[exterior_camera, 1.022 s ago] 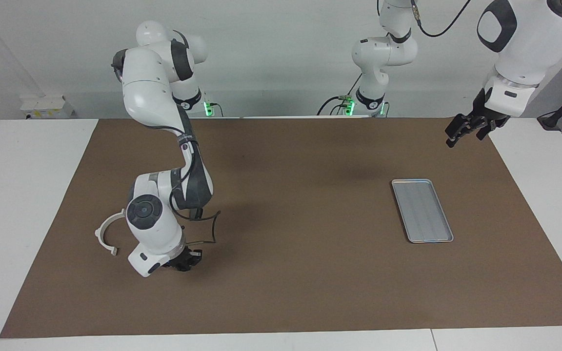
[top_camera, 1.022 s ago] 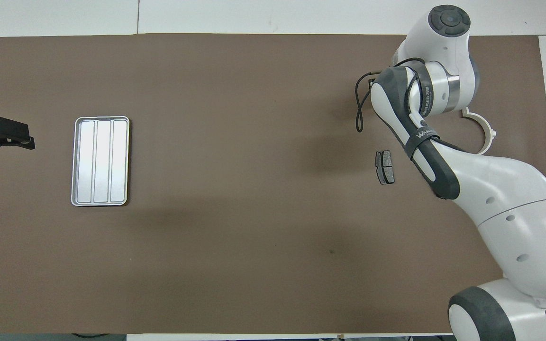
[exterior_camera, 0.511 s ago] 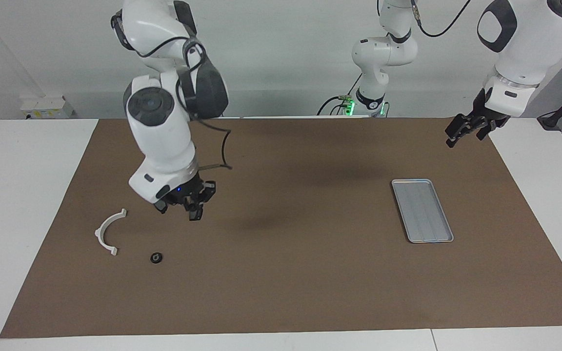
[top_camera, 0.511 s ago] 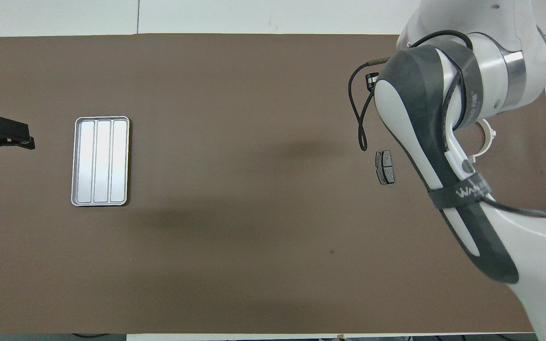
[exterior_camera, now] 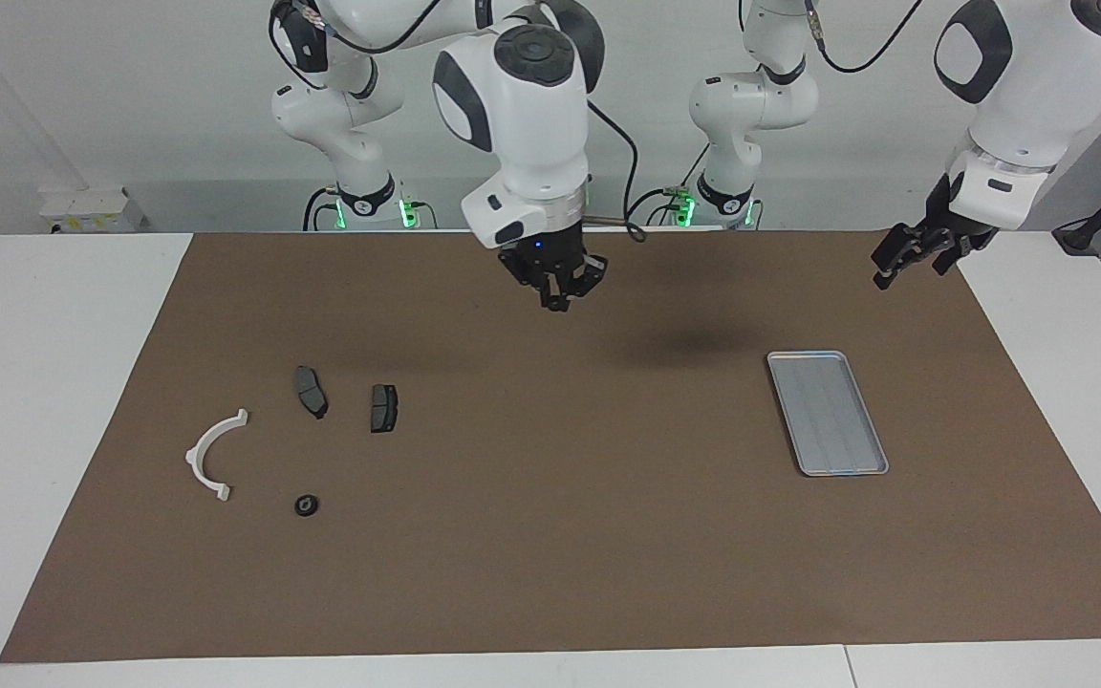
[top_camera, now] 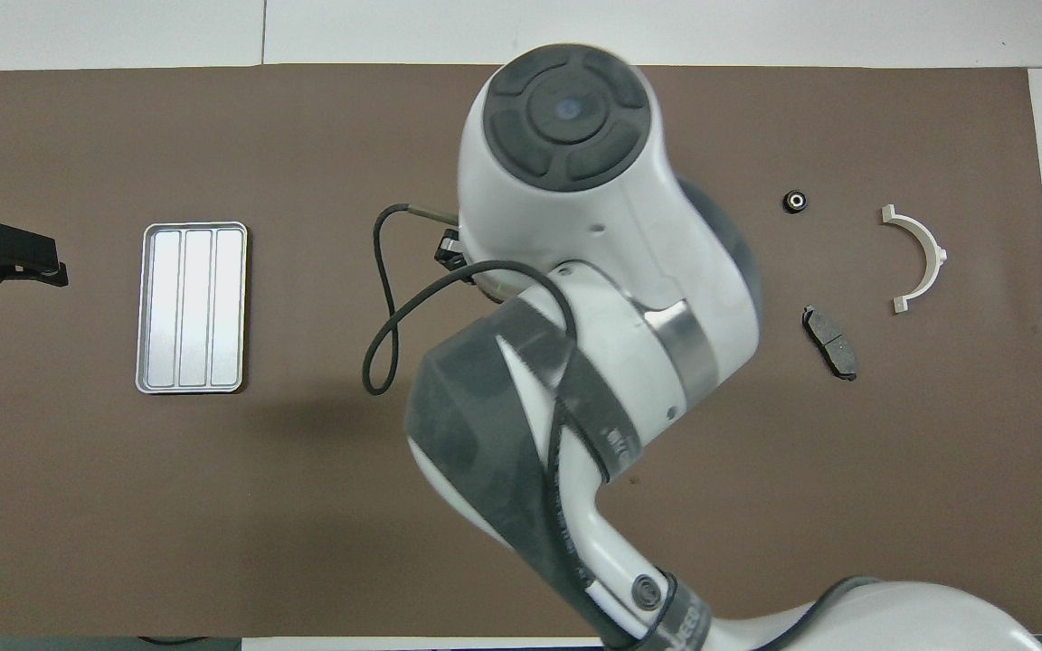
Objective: Pick bearing gear from pile to tray
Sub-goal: 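Carry the small black part with the right gripper toward the table center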
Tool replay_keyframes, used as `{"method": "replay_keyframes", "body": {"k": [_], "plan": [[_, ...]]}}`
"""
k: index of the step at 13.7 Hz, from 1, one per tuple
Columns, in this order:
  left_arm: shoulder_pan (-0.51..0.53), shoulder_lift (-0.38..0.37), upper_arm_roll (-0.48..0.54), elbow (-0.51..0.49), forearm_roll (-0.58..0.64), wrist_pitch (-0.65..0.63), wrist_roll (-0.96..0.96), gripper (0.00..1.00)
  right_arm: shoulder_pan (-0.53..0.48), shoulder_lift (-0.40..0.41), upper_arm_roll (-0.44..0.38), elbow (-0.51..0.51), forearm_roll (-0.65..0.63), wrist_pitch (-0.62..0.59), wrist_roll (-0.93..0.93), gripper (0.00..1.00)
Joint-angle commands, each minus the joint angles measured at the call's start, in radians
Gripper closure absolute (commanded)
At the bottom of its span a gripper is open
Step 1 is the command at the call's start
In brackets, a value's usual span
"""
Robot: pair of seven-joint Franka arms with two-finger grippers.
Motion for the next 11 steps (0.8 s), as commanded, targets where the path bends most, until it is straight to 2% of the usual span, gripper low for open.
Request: {"method": "replay_keyframes", "body": {"k": [1,4,7,11], "plan": [[0.014,-0.035,-0.006,-0.043,-0.010,0.017,0.016,0.00,0.044,0.011,-0.004,-0.083,0.027,0.111,0.116,1.00],[0.014,-0.040,-0.006,-0.057,-0.010,0.030,0.015,0.00,0.065,0.021,-0.004,-0.223,0.022,0.290,0.154,1.00],[0.014,-0.040,-0.005,-0.059,-0.010,0.030,0.015,0.00,0.124,0.126,-0.006,-0.222,-0.035,0.375,0.221,1.00],[0.013,-0.047,-0.006,-0.074,-0.010,0.035,0.012,0.00,0.131,0.217,-0.006,-0.226,-0.068,0.520,0.252,1.00]]}}
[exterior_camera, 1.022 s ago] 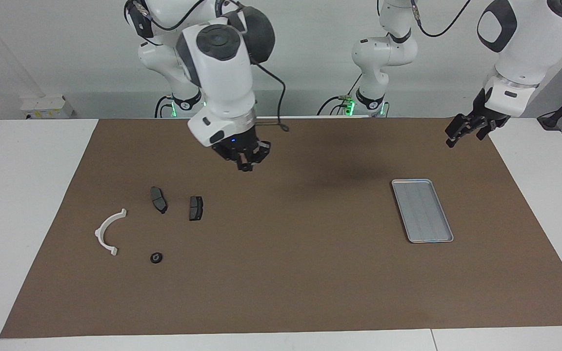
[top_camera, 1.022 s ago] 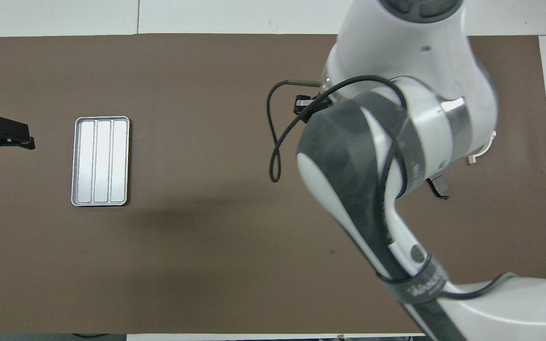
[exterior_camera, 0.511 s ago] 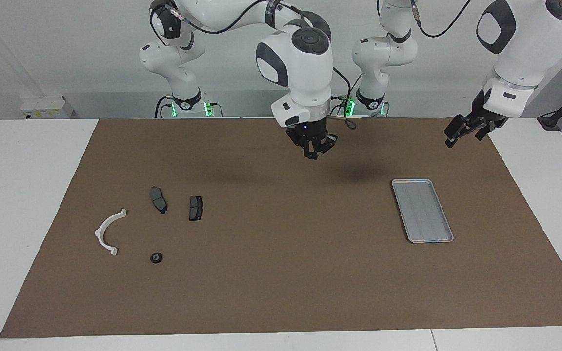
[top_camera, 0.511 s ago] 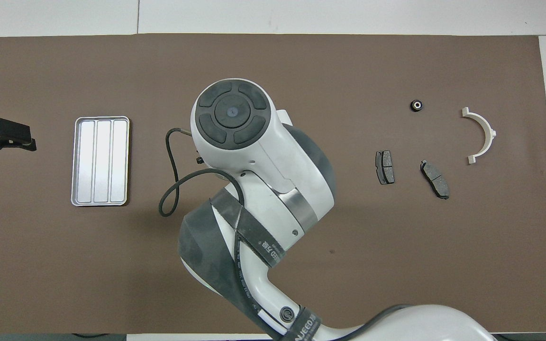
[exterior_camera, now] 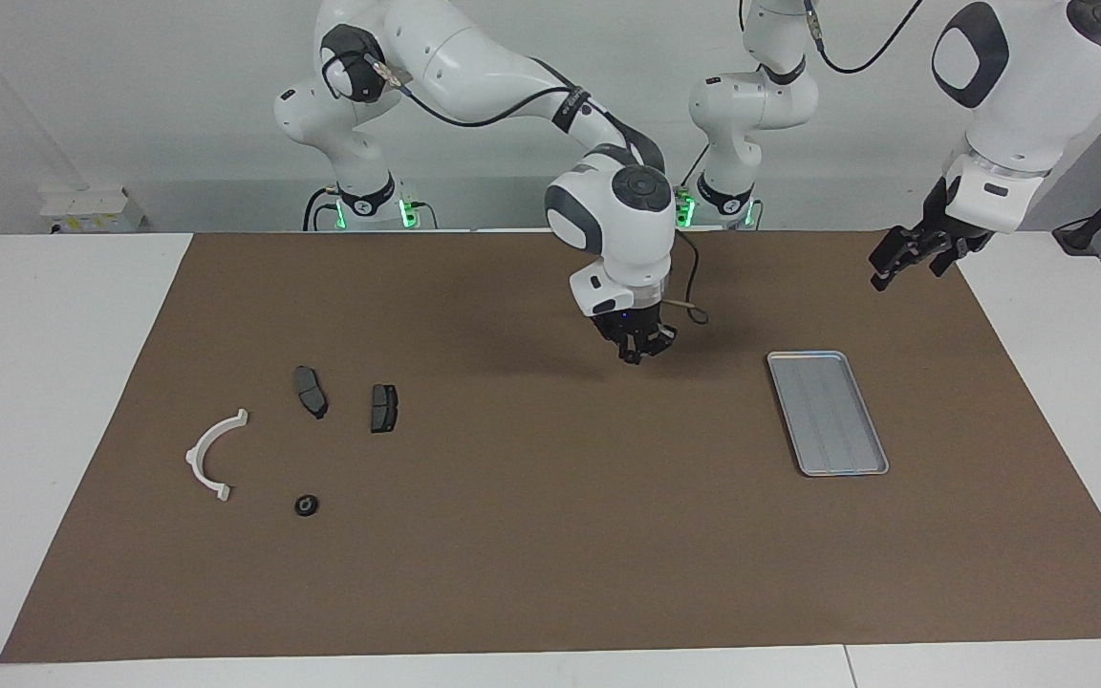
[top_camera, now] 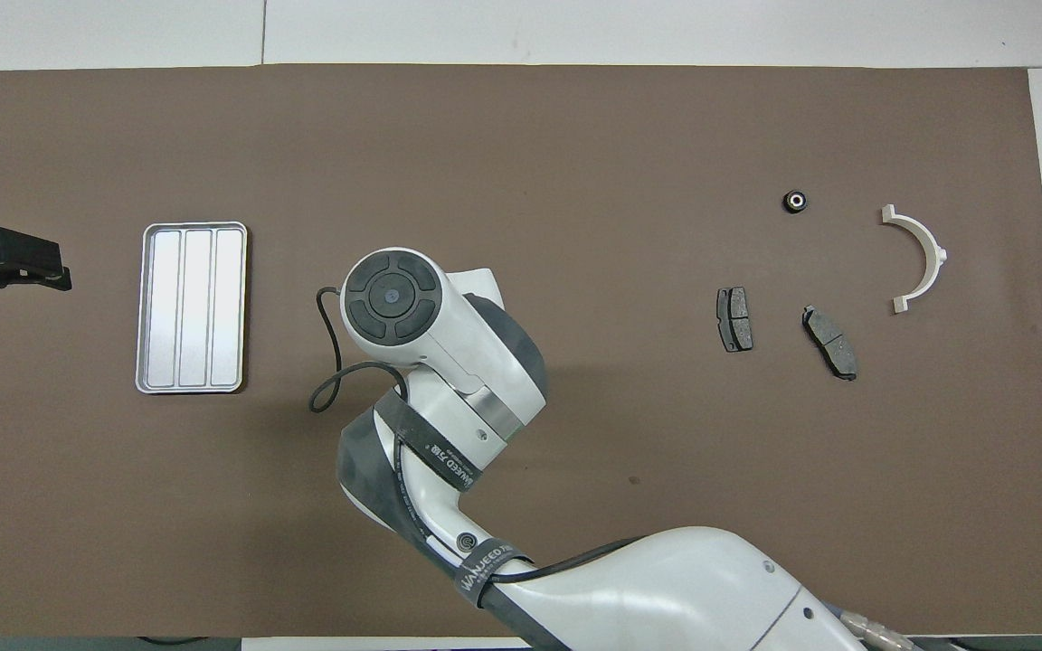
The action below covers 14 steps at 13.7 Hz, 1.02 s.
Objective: Pick bearing gear from pile to tray
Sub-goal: 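Carry the small black part with the right gripper toward the table center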
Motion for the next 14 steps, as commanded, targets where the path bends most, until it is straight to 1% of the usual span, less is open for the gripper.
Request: {"method": "replay_keyframes", "body": {"k": [1,4,10,11,12,13,14], "plan": [[0.011,-0.042,-0.005,-0.054,-0.010,0.027,0.012,0.00,-0.005,0.035,-0.004,-0.013,-0.023,0.098,0.021,1.00],[0.013,-0.048,-0.006,-0.061,-0.010,0.029,0.013,0.00,-0.004,0.072,-0.007,-0.026,-0.025,0.167,0.023,1.00],[0.012,-0.048,-0.006,-0.064,-0.010,0.029,0.013,0.00,-0.010,0.070,-0.007,-0.106,-0.039,0.274,0.021,1.00],[0.013,-0.048,-0.006,-0.064,-0.010,0.029,0.013,0.00,-0.013,0.070,-0.008,-0.106,-0.039,0.275,0.021,0.88],[0.012,-0.048,-0.006,-0.064,-0.010,0.029,0.013,0.00,-0.016,0.069,-0.010,-0.105,-0.039,0.269,0.021,0.68],[0.013,-0.048,-0.006,-0.064,-0.010,0.029,0.013,0.00,-0.017,0.067,-0.011,-0.096,-0.039,0.252,0.020,0.03],[0.012,-0.048,-0.006,-0.064,-0.010,0.029,0.013,0.00,-0.017,0.067,-0.014,-0.083,-0.037,0.206,0.017,0.00]]}}
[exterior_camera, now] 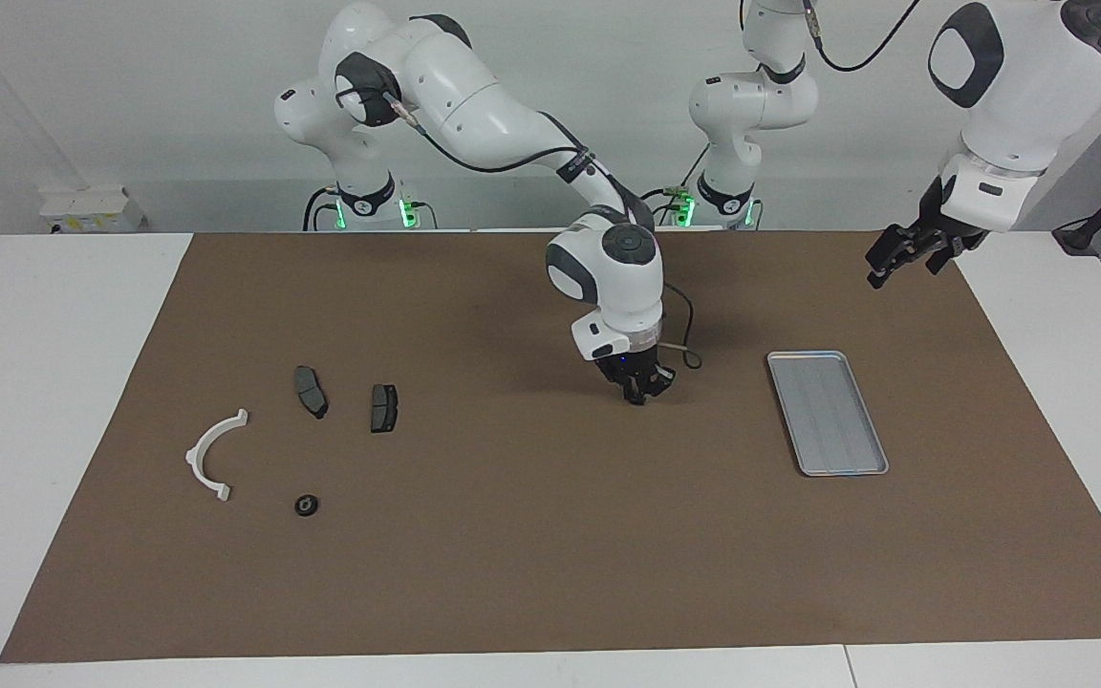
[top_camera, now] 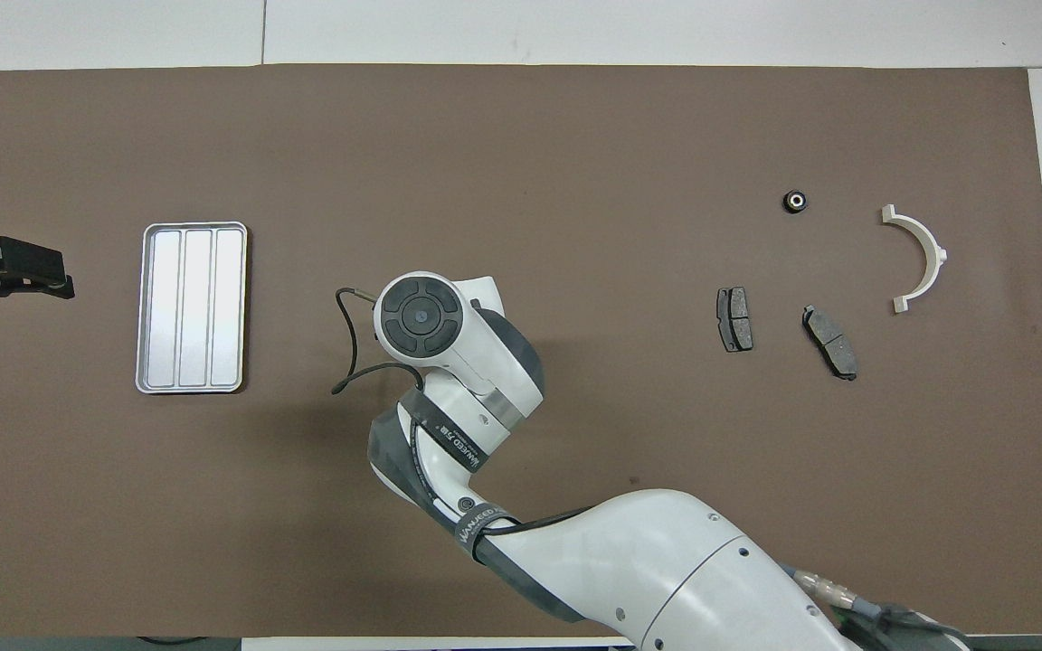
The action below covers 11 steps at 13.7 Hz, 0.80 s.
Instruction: Pick bearing gear from pile to tray
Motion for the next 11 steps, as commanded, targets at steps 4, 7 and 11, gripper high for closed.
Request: {"method": "replay_keyframes", "body": {"k": [4,7,11], "plan": [[0.011,-0.034,-0.006,-0.043,-0.011,0.033,0.013,0.00,-0.060,-0.032,0.001,0.145,-0.035,-0.287,-0.014,0.00],[-0.007,-0.052,-0.011,-0.114,-0.036,0.106,-0.004,0.00,-0.136,-0.119,0.008,0.184,-0.029,-0.387,-0.208,0.00],[-0.154,-0.010,-0.020,-0.177,-0.047,0.232,-0.227,0.00,-0.288,-0.219,0.003,0.181,-0.035,-0.504,-0.724,0.00]]}}
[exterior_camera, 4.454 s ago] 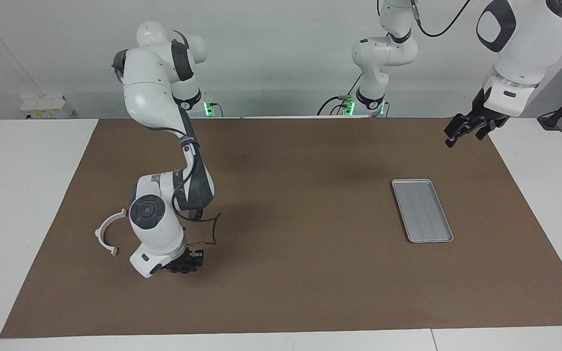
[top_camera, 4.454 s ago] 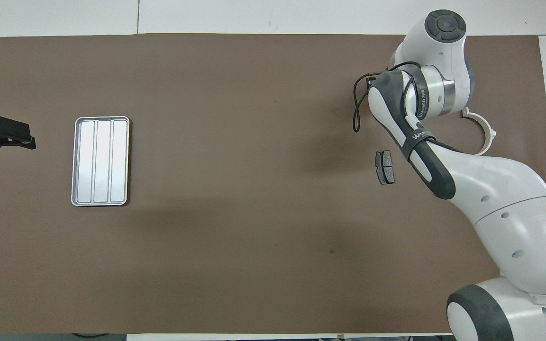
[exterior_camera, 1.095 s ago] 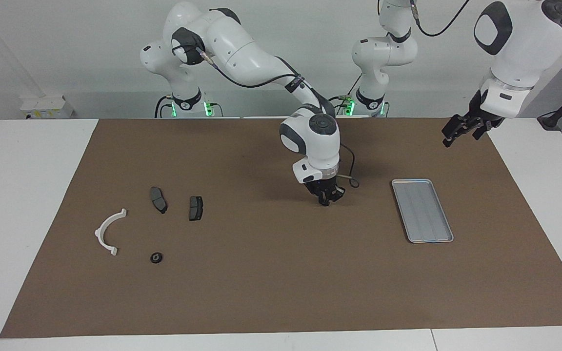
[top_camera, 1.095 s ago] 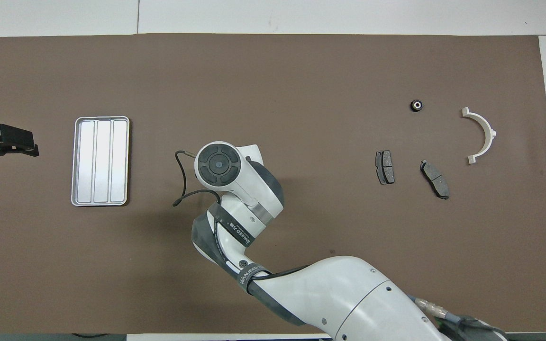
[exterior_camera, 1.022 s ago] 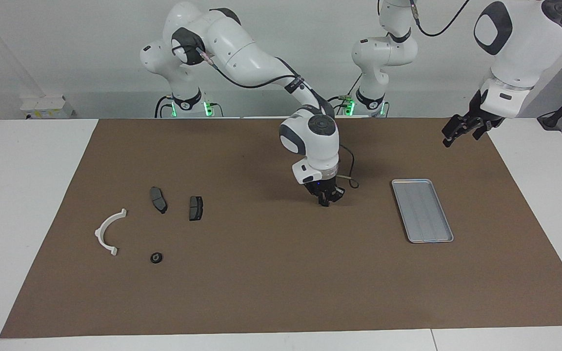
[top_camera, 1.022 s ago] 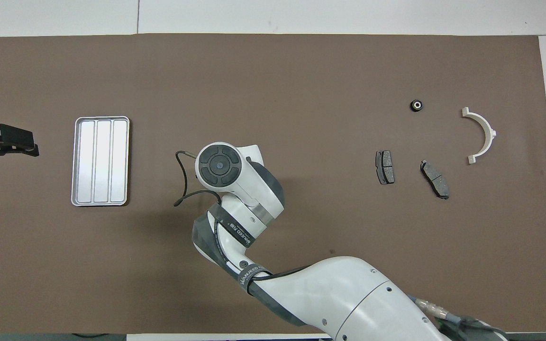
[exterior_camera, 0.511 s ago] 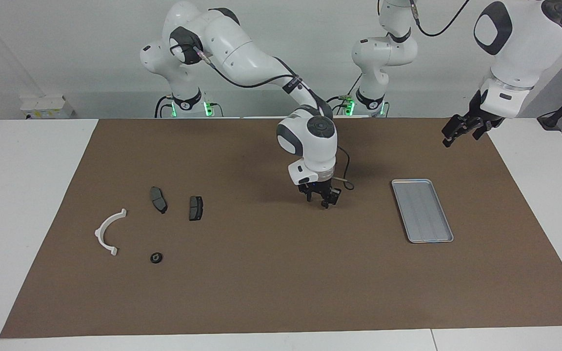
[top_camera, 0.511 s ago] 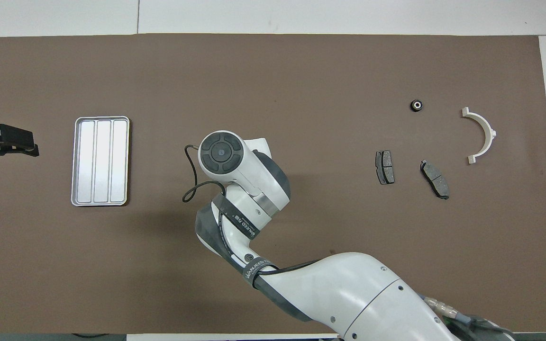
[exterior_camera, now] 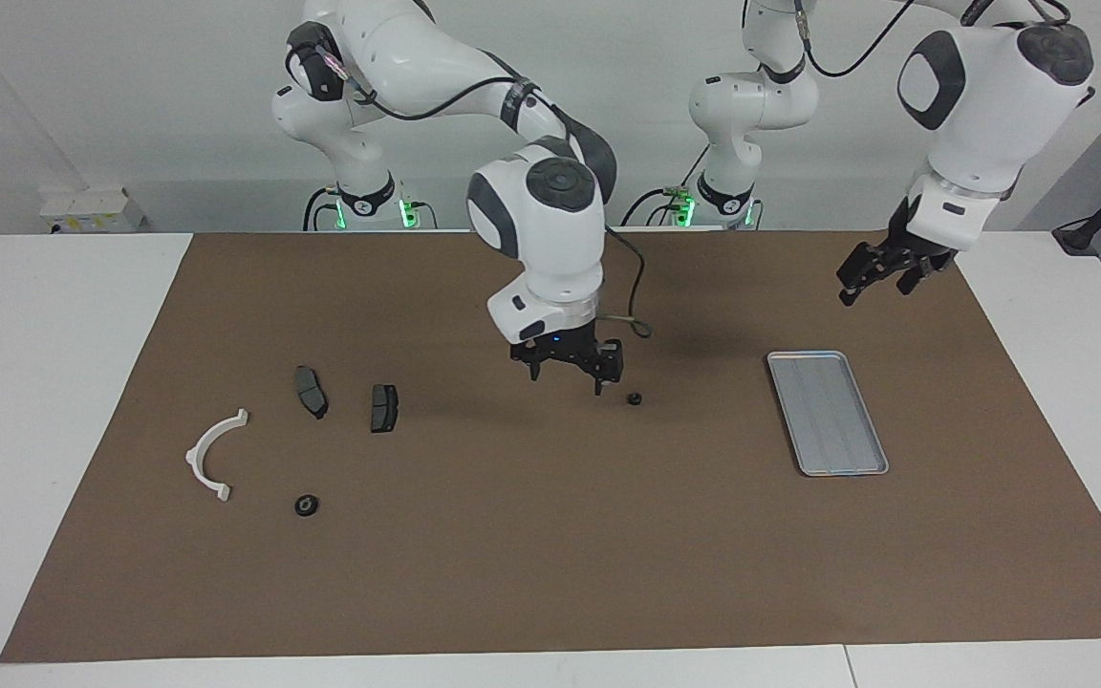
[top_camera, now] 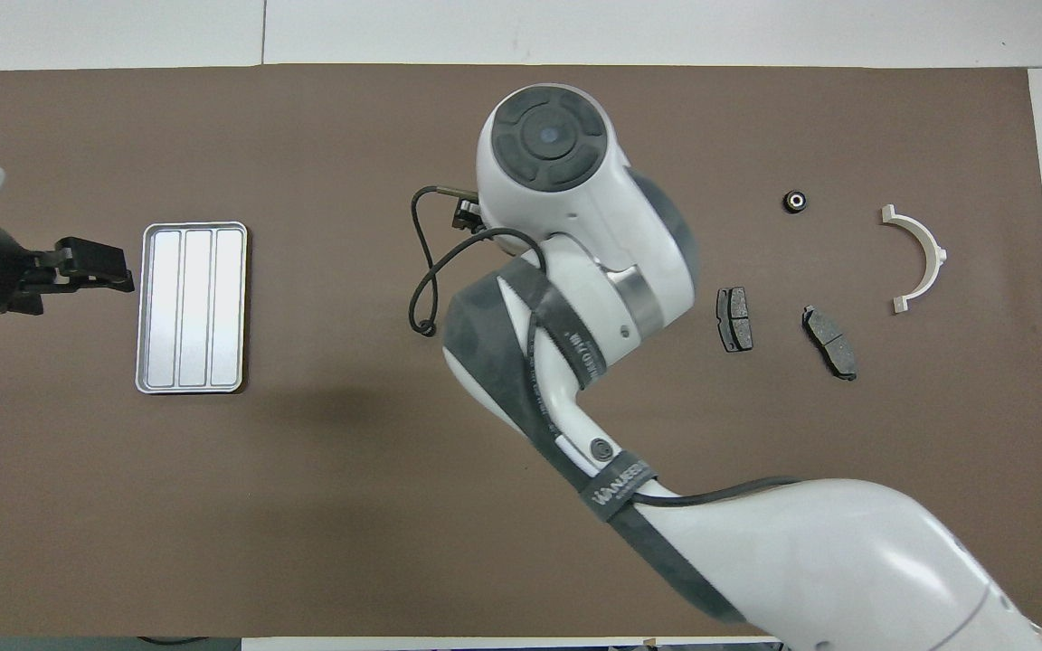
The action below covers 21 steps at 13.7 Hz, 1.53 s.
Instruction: Pick bearing gear from pile to tray
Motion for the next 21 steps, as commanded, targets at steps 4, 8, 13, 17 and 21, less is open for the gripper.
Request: {"method": "replay_keyframes", "body": {"k": [4,8,13,17,21], "plan": [[-0.278,0.153,0.007,-0.063,0.001,0.242,-0.370,0.00,-0.263,-0.049,0.014,-0.049,-0.017,-0.036,-0.657,0.00],[-0.428,0.350,0.008,-0.036,0.007,0.408,-0.657,0.00,-0.395,-0.068,0.014,-0.173,-0.017,0.077,-0.843,0.00],[-0.442,0.373,0.007,-0.120,0.010,0.499,-0.662,0.00,-0.458,-0.036,0.010,-0.305,-0.020,0.271,-0.813,0.00],[-0.443,0.372,0.005,-0.146,0.010,0.520,-0.653,0.01,-0.484,0.032,0.010,-0.297,-0.079,0.327,-0.753,0.00],[-0.471,0.381,0.007,-0.191,0.010,0.577,-0.641,0.05,-0.500,0.076,0.010,-0.287,-0.099,0.357,-0.752,0.00]]}}
